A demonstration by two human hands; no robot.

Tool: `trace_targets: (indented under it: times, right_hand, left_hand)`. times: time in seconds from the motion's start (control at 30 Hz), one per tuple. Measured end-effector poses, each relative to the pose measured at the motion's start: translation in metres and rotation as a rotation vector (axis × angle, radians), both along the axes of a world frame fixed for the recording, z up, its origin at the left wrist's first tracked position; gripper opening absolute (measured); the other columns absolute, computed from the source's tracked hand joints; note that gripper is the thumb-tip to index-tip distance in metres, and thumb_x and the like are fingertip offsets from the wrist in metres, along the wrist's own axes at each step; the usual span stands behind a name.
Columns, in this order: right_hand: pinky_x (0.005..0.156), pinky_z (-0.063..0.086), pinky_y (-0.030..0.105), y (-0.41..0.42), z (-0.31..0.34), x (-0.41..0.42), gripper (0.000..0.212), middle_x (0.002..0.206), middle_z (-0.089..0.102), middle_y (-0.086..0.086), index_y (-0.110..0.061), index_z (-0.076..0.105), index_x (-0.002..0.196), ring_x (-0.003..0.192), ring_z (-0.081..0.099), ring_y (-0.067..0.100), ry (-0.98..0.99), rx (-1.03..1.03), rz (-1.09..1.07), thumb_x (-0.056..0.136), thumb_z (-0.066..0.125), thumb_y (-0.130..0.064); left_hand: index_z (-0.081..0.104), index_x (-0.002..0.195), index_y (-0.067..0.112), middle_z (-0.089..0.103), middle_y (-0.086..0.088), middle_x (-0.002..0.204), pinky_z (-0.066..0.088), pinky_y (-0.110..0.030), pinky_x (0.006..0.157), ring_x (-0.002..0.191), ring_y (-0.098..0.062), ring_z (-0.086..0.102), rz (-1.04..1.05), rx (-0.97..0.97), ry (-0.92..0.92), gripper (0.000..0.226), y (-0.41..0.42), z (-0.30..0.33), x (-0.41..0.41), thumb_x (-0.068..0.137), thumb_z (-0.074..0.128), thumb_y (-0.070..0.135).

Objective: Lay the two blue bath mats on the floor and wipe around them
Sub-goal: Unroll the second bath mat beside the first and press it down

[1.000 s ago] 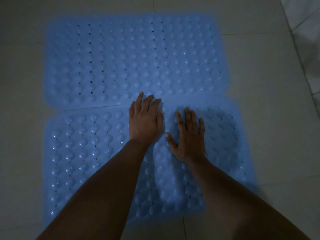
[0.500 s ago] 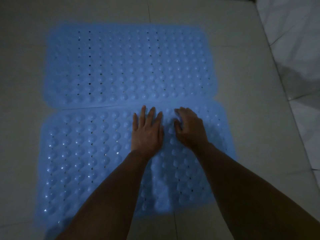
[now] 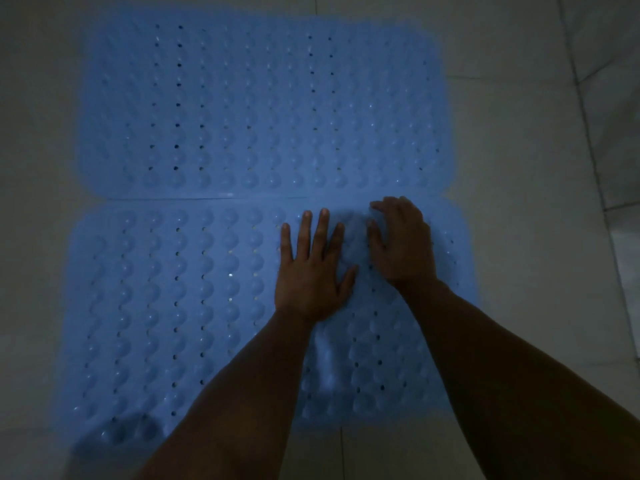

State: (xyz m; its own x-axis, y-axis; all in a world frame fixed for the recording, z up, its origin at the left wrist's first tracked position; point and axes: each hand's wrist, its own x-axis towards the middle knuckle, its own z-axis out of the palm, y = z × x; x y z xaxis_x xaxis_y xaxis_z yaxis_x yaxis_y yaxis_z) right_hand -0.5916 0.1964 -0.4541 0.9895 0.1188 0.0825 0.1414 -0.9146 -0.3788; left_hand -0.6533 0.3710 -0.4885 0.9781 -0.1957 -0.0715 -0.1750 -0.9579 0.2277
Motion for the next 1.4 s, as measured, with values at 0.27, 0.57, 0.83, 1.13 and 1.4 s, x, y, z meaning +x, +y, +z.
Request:
trace_targets:
  times: [0.27, 0.57, 0.83, 1.13, 1.4]
  right_hand:
    - [0.117, 0.037, 0.051, -0.010, -0.004, -0.001, 0.043, 0.139, 0.059, 0.011, -0.015, 0.063, 0.132, 0.137, 0.049, 0.035, 0.034, 0.018, -0.020, 0.101, 0.050, -0.041]
    - [0.099, 0.050, 0.044, 0.038, 0.041, -0.003, 0.033, 0.120, 0.065, 0.011, -0.013, 0.068, 0.120, 0.120, 0.059, 0.032, -0.114, 0.066, 0.060, 0.099, 0.052, -0.034]
    - [0.113, 0.035, 0.067, 0.142, -0.003, -0.047, 0.060, 0.152, 0.051, 0.017, -0.015, 0.057, 0.141, 0.147, 0.041, 0.040, 0.100, -0.047, 0.127, 0.094, 0.040, -0.047]
    - [0.121, 0.004, 0.070, 0.182, -0.031, -0.079, 0.085, 0.172, 0.005, 0.016, -0.017, 0.021, 0.163, 0.160, 0.001, 0.034, 0.148, -0.284, 0.071, 0.097, 0.035, -0.069]
    - [0.120, 0.009, 0.070, 0.180, -0.028, -0.080, 0.082, 0.172, 0.007, 0.015, -0.017, 0.024, 0.163, 0.160, 0.002, 0.032, 0.139, -0.276, 0.077, 0.098, 0.034, -0.067]
  left_hand:
    - [0.023, 0.164, 0.018, 0.001, -0.012, 0.174, 0.004, -0.066, 0.123, 0.160, -0.036, -0.008, -0.013, -0.035, -0.001, 0.080, -0.002, -0.002, 0.002, 0.100, 0.030, 0.066]
    - [0.057, 0.144, 0.009, 0.048, -0.015, 0.157, 0.023, -0.059, 0.124, 0.153, -0.037, 0.031, 0.017, -0.363, 0.041, 0.067, 0.037, 0.026, 0.011, 0.092, 0.030, 0.041]
    - [0.067, 0.131, 0.017, 0.061, -0.008, 0.144, 0.039, -0.053, 0.114, 0.148, -0.035, 0.040, 0.274, -0.147, -0.160, 0.051, 0.143, 0.039, -0.005, 0.091, 0.041, 0.035]
    - [0.062, 0.139, 0.019, 0.054, -0.008, 0.151, 0.034, -0.054, 0.118, 0.152, -0.034, 0.034, 0.299, -0.060, -0.103, 0.048, 0.174, 0.028, -0.013, 0.096, 0.046, 0.035]
    - [0.063, 0.138, 0.016, 0.055, -0.011, 0.150, 0.031, -0.055, 0.120, 0.152, -0.034, 0.034, 0.271, -0.081, -0.151, 0.048, 0.182, 0.029, -0.014, 0.099, 0.043, 0.036]
